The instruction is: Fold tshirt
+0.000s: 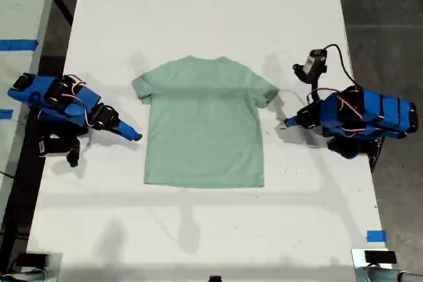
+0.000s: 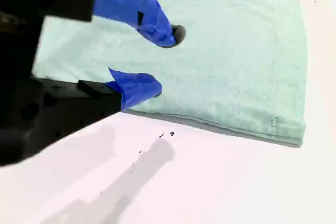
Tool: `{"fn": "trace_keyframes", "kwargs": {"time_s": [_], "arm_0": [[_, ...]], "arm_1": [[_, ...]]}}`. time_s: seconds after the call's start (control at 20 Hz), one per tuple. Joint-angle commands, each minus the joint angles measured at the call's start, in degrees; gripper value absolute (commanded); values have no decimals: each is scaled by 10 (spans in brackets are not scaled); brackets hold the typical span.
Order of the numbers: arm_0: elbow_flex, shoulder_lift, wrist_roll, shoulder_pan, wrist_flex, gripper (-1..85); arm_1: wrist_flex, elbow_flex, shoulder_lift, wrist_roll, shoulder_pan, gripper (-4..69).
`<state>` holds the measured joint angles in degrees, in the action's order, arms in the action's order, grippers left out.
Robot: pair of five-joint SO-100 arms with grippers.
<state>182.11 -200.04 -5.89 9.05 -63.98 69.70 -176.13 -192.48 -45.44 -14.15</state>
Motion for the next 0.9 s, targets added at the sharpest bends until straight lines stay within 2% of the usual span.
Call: {"fn": "trace_keyframes", "kwargs": {"time_s": [0.0, 0.85], "arm_0": [[3, -62, 10, -193, -4, 1], [3, -62, 10, -173, -4, 1]], "arm_1": [[22, 2, -69, -4, 7, 8], [22, 2, -69, -4, 7, 8]]}}
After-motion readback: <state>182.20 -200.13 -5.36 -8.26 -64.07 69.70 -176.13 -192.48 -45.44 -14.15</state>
